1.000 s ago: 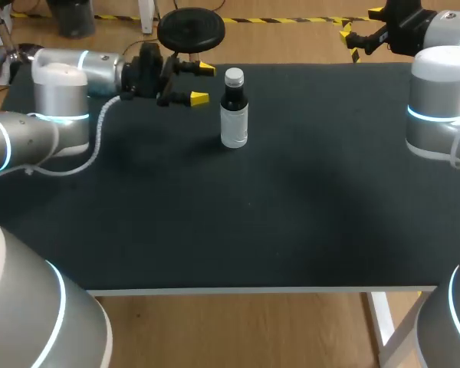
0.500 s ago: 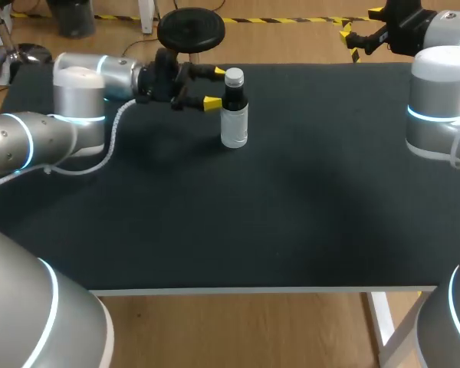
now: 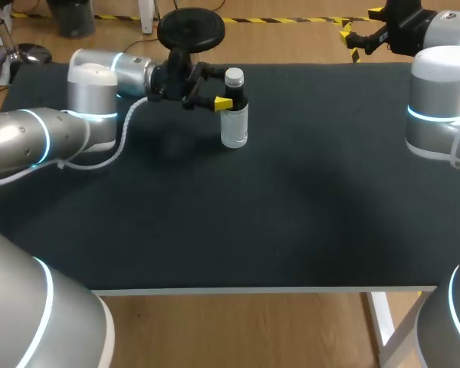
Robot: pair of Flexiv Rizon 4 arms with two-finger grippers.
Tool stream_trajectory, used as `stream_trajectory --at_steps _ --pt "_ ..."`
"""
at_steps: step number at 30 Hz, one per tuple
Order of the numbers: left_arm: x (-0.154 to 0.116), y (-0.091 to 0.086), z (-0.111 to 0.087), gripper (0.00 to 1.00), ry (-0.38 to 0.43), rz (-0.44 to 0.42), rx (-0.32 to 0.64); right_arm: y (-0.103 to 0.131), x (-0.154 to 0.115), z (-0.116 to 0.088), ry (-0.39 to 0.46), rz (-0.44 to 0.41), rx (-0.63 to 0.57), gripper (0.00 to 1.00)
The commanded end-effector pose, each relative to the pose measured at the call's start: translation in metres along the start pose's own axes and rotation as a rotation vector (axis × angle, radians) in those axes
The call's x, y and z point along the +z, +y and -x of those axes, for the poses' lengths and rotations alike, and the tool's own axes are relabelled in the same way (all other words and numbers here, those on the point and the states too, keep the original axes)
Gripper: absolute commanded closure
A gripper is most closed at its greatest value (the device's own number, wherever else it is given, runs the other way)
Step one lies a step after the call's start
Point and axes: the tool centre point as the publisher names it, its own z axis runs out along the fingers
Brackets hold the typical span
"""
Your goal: Unscrew the bottle cap
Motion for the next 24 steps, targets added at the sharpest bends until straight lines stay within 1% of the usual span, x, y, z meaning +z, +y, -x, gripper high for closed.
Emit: stream_trajectory --at_steps 1,9,20,21,22,23,24 --pt "0.004 0.000 0.008 0.00 0.069 0.002 -0.001 -0.001 0.000 0.000 0.002 0.002 0.000 0.00" --pt "0.011 0.000 0.009 0.00 0.091 0.017 -0.001 -0.001 0.000 0.000 0.002 0.002 0.000 0.00" --pt "0.014 -0.001 0.009 0.00 0.114 0.029 0.000 -0.001 0.000 0.000 0.002 0.002 0.000 0.00" --pt "0.014 -0.001 0.009 0.06 0.115 0.030 0.001 -0.001 0.000 0.000 0.002 0.002 0.000 0.00" --pt "0.014 -0.002 0.009 0.19 0.115 0.032 0.003 -0.001 0.000 0.000 0.002 0.002 0.000 0.00" --pt "0.014 -0.002 0.008 0.29 0.116 0.032 0.004 -0.001 0.000 0.000 0.002 0.002 0.000 0.00" --pt "0.014 -0.002 0.008 0.42 0.115 0.032 0.004 -0.001 0.000 0.000 0.002 0.002 0.000 0.00"
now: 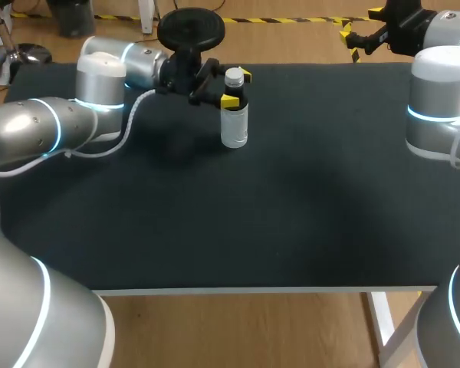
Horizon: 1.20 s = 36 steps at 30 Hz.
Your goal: Unscrew the bottle cap
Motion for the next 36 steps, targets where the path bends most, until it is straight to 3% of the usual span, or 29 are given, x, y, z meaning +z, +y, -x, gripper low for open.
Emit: stream_trajectory --at_steps 1,6,7,8,9,19,20,22,25,26,36 --pt "-0.0018 0.0010 0.0052 0.51 0.043 -0.002 0.001 -0.0005 -0.0005 0.0004 0.002 0.002 0.000 0.00" --pt "-0.0025 0.0002 0.0042 0.58 0.043 -0.004 0.004 -0.0005 -0.0005 0.0004 0.002 0.002 0.000 0.00" --pt "-0.0026 0.0001 0.0041 0.51 0.044 -0.003 0.004 -0.0005 -0.0005 0.0004 0.002 0.002 0.000 0.00" --pt "-0.0027 -0.0001 0.0037 0.13 0.046 -0.002 0.004 -0.0005 -0.0005 0.0004 0.002 0.002 0.000 0.00" --pt "-0.0027 -0.0002 0.0033 0.00 0.048 -0.001 0.004 -0.0005 -0.0005 0.0004 0.002 0.002 0.000 0.00" --pt "-0.0034 -0.0008 0.0022 0.00 0.048 -0.002 0.006 -0.0005 -0.0005 0.0004 0.002 0.002 0.000 0.00" --pt "-0.0035 -0.0009 0.0022 0.09 0.048 -0.002 0.007 -0.0005 -0.0005 0.0004 0.002 0.002 0.000 0.00" --pt "-0.0037 -0.0010 0.0022 0.56 0.046 -0.002 0.008 -0.0005 -0.0005 0.0004 0.002 0.002 0.000 0.00" --pt "-0.0041 -0.0009 0.0024 0.85 0.046 -0.002 0.007 -0.0005 -0.0005 0.0004 0.002 0.002 0.000 0.00" --pt "-0.0041 -0.0009 0.0025 1.00 0.046 -0.002 0.007 -0.0005 -0.0005 0.0004 0.002 0.002 0.000 0.00" --pt "-0.0068 -0.0059 0.0025 1.00 0.049 0.010 0.029 -0.0005 -0.0005 0.0004 0.002 0.002 0.000 0.00"
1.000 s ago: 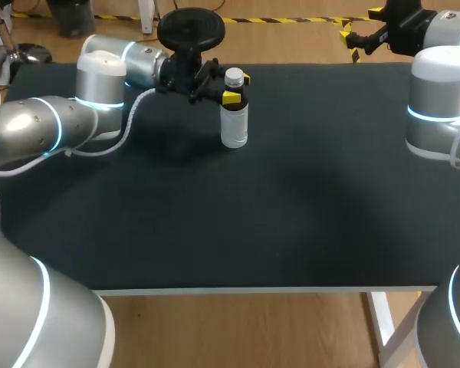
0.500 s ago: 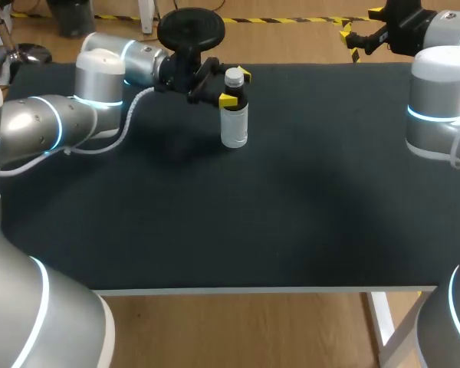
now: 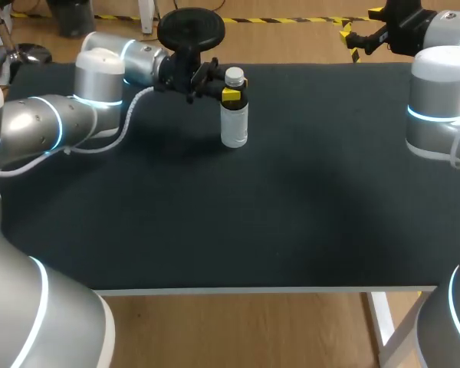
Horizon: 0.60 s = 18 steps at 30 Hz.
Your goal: Unscrew the bottle cap
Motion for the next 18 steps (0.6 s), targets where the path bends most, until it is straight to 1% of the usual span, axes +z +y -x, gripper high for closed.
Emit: stream_trajectory --at_steps 1,18 --pt "-0.0042 -0.0027 0.0052 1.00 0.015 0.005 0.009 -0.0005 -0.0005 0.0004 0.002 0.002 0.000 0.00" --pt "-0.0119 -0.0031 0.0046 1.00 -0.005 0.008 0.019 -0.0005 -0.0005 0.0004 0.002 0.002 0.000 0.00"
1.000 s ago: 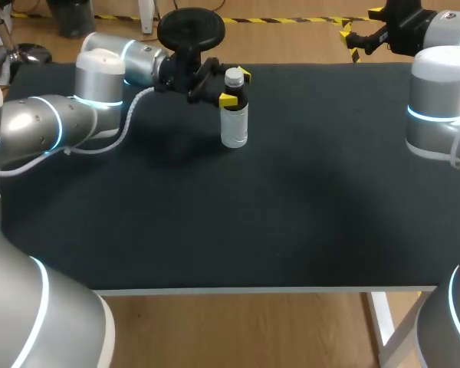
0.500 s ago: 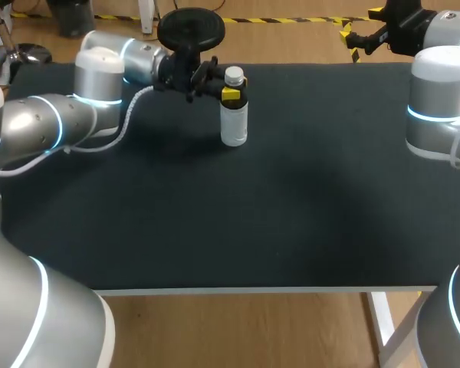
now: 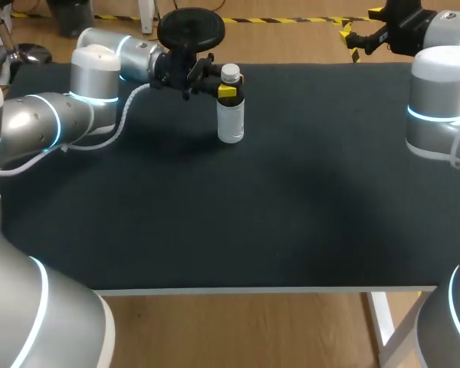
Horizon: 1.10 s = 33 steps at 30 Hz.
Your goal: Unscrew the bottle cap
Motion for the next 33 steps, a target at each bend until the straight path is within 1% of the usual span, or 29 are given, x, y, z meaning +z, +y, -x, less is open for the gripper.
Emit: stream_trajectory --at_steps 1,30,31,33 --pt "-0.002 0.000 0.001 1.00 0.002 0.002 0.003 -0.001 0.000 0.000 0.002 0.002 0.000 0.00" --pt "-0.002 -0.001 0.000 1.00 0.001 0.004 0.003 -0.001 0.000 0.000 0.002 0.002 0.000 0.00" --pt "-0.002 -0.001 0.000 1.00 0.001 0.004 0.003 0.005 0.002 -0.009 0.031 0.025 0.029 0.00" --pt "-0.002 -0.001 0.000 1.00 0.001 0.004 0.003 0.012 0.004 -0.022 0.046 0.035 0.041 0.00"
